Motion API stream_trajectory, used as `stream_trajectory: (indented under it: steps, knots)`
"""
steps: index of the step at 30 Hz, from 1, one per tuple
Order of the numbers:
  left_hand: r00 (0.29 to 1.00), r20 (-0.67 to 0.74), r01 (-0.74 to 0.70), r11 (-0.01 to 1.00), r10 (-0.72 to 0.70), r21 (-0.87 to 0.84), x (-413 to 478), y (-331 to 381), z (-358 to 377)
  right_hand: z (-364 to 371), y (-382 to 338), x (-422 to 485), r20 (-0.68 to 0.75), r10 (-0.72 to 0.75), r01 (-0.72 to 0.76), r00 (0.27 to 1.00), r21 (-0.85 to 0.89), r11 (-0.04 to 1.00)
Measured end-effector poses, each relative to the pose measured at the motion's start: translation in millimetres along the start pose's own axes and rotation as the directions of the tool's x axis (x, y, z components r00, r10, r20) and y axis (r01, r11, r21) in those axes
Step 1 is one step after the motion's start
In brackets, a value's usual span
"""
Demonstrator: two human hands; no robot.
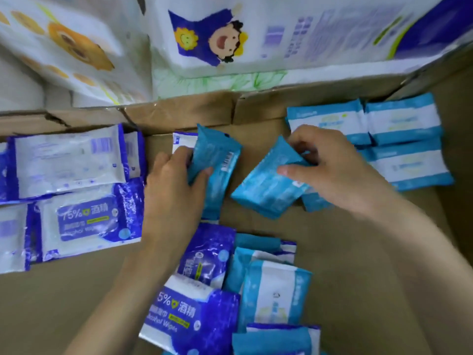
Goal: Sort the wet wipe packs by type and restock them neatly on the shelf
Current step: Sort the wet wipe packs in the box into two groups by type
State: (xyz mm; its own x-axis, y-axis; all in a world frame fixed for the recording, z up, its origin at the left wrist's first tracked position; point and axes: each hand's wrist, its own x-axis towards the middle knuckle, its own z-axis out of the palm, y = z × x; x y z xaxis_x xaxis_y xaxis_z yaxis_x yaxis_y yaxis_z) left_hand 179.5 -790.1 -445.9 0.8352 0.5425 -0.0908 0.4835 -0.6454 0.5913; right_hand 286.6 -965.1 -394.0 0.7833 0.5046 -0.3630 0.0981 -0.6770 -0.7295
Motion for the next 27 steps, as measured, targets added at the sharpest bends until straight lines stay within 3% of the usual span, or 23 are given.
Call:
stream_trajectory:
  steps: [3, 6, 8, 11, 15, 19, 23, 27]
  knots:
    - [1.000, -0.007, -0.023, 0.981, 0.022, -0.194, 2.9, 24.2, -15.1, -45.6, 16.8, -22.2, -0.139, 0.102, -0.035, 0.985, 0.419, 0.907]
    - [0.989, 0.138, 0.011, 0.919, 0.047, -0.394, 11.3, 59.2, -13.4, -87.6, 56.7, -41.9, -0.221, 0.311, -0.074, 0.924, 0.696, 0.714]
    - [0.962, 0.261, 0.053, 0.880, 0.082, -0.472, 19.1, 83.0, 1.3, -108.7, 81.7, -47.9, -0.261, 0.435, -0.100, 0.862, 0.753, 0.650]
    - [0.923, 0.303, -0.082, 0.889, 0.239, -0.451, 35.2, 118.6, 31.1, -125.7, 110.5, -39.3, -0.330, 0.541, -0.103, 0.774, 0.777, 0.621]
    - [0.929, 0.286, -0.126, 0.928, 0.233, -0.350, 64.2, 151.4, 67.3, -131.3, 125.6, -6.1, -0.565, 0.487, -0.073, 0.666, 0.600, 0.797]
    - [0.882, 0.289, -0.380, 0.924, 0.373, -0.031, 83.2, 163.6, 90.4, -133.4, 138.1, 26.7, -0.672, 0.413, -0.096, 0.615, 0.456, 0.885]
    - [0.822, 0.229, -0.553, 0.828, 0.522, 0.095, 81.6, 162.6, 99.7, -128.3, 144.2, 25.9, -0.721, 0.265, -0.165, 0.641, 0.208, 0.964]
    - [0.736, 0.208, -0.675, 0.721, 0.644, 0.157, 53.5, 145.8, 106.0, -110.6, 152.6, 6.9, -0.719, -0.042, -0.194, 0.694, -0.243, 0.950]
